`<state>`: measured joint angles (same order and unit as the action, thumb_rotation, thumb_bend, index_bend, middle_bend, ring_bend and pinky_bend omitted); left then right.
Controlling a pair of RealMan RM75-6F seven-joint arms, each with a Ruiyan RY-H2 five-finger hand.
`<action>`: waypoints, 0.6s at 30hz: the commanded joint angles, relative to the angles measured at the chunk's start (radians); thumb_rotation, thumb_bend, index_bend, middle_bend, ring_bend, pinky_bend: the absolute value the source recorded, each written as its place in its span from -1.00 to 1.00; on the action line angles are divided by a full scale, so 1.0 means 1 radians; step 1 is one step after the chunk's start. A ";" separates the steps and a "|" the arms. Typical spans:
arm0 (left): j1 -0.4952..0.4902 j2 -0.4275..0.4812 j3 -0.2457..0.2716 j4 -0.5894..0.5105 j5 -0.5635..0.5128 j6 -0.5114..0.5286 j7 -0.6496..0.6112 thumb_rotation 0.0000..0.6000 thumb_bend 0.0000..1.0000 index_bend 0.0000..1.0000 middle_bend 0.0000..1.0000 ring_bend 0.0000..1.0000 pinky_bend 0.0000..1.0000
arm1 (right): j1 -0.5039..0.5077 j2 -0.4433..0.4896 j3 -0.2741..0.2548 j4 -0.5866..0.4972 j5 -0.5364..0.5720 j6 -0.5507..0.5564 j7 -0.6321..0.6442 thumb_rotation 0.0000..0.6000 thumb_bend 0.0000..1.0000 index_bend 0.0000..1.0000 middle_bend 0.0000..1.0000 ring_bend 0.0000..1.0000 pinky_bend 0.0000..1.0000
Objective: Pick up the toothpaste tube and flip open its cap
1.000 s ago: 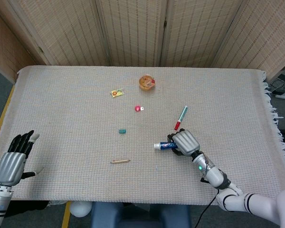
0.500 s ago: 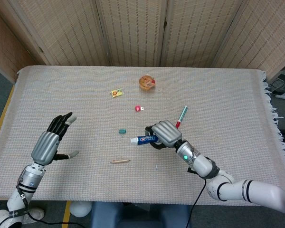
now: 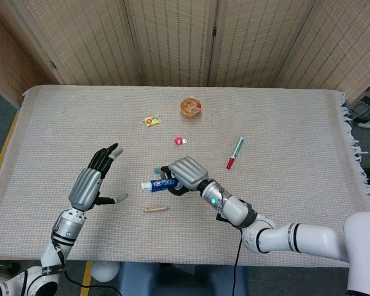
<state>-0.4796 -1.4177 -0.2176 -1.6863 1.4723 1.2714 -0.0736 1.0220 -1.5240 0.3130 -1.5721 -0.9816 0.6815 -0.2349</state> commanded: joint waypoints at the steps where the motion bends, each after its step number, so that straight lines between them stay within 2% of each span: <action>1: -0.007 -0.026 -0.012 -0.006 -0.034 0.003 0.028 1.00 -0.60 -1.00 -1.00 -1.00 -1.00 | 0.018 -0.044 -0.004 0.015 0.021 0.046 -0.020 1.00 0.41 0.42 0.30 0.35 -0.04; 11: -0.015 -0.045 -0.008 -0.003 -0.081 -0.009 0.062 1.00 -0.60 -1.00 -1.00 -1.00 -1.00 | 0.044 -0.083 0.003 0.022 0.054 0.082 -0.013 1.00 0.41 0.42 0.30 0.35 -0.04; 18: -0.018 -0.048 -0.007 -0.004 -0.102 -0.017 0.056 1.00 -0.60 -1.00 -1.00 -1.00 -1.00 | 0.092 -0.082 0.001 0.032 0.121 0.071 -0.067 1.00 0.42 0.42 0.30 0.34 -0.04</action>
<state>-0.4975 -1.4655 -0.2245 -1.6898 1.3708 1.2550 -0.0168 1.1029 -1.6066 0.3140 -1.5424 -0.8745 0.7563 -0.2916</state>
